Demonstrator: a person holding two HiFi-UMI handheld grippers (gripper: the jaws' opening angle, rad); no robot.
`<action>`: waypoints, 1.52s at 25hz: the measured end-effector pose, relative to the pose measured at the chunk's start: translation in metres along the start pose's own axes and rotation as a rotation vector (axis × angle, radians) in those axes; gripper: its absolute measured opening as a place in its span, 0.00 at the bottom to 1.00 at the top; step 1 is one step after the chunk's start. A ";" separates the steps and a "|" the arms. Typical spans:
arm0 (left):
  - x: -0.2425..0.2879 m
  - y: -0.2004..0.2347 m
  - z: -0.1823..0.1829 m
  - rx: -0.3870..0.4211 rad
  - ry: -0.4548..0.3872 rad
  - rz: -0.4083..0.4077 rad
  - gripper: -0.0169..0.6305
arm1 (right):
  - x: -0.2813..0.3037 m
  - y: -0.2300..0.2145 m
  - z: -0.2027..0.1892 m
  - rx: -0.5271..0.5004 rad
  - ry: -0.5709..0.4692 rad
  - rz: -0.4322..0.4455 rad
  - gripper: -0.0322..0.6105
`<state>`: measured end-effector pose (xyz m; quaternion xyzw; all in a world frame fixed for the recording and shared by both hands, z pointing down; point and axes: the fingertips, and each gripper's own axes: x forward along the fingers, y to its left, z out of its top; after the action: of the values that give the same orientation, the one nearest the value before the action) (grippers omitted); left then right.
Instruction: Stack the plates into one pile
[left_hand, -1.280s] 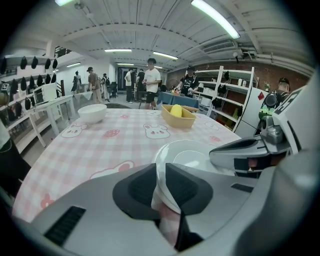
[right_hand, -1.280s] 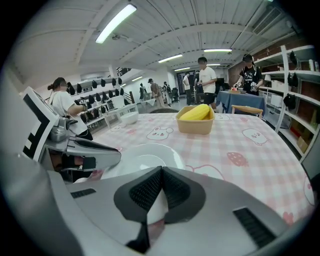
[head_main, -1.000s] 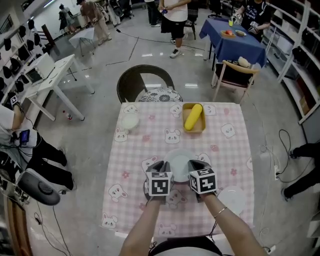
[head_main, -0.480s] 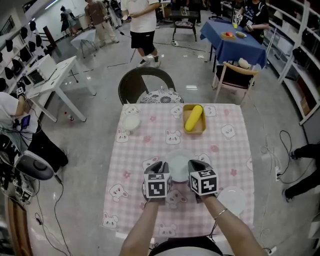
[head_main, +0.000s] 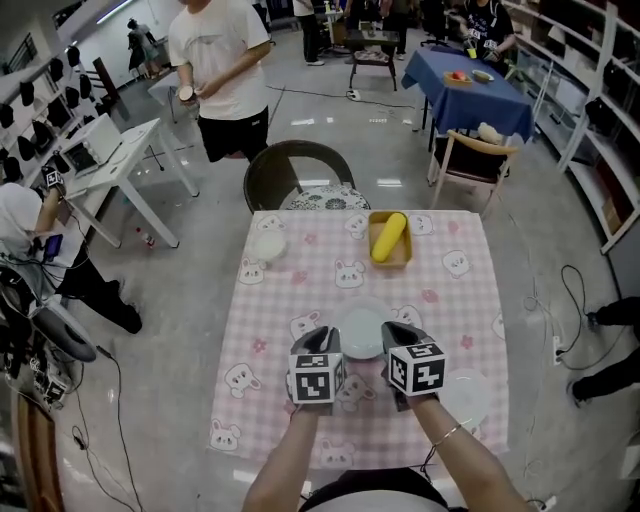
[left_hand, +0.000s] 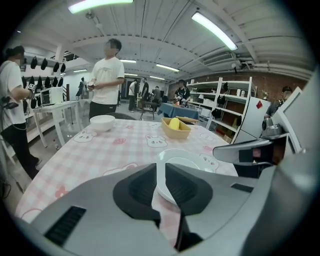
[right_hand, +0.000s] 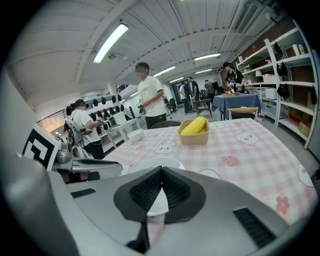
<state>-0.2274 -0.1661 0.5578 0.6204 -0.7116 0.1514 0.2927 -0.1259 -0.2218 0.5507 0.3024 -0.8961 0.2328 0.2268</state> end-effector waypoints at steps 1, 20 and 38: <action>-0.004 -0.003 -0.001 0.002 -0.004 -0.003 0.14 | -0.005 0.001 -0.001 0.005 -0.006 0.001 0.06; -0.066 -0.104 -0.044 0.084 -0.021 -0.142 0.14 | -0.127 -0.021 -0.058 0.111 -0.090 -0.106 0.14; -0.073 -0.200 -0.083 0.160 0.027 -0.335 0.16 | -0.218 -0.075 -0.122 0.211 -0.098 -0.320 0.16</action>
<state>-0.0094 -0.0973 0.5493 0.7493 -0.5803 0.1650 0.2732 0.1107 -0.1121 0.5487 0.4740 -0.8172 0.2713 0.1841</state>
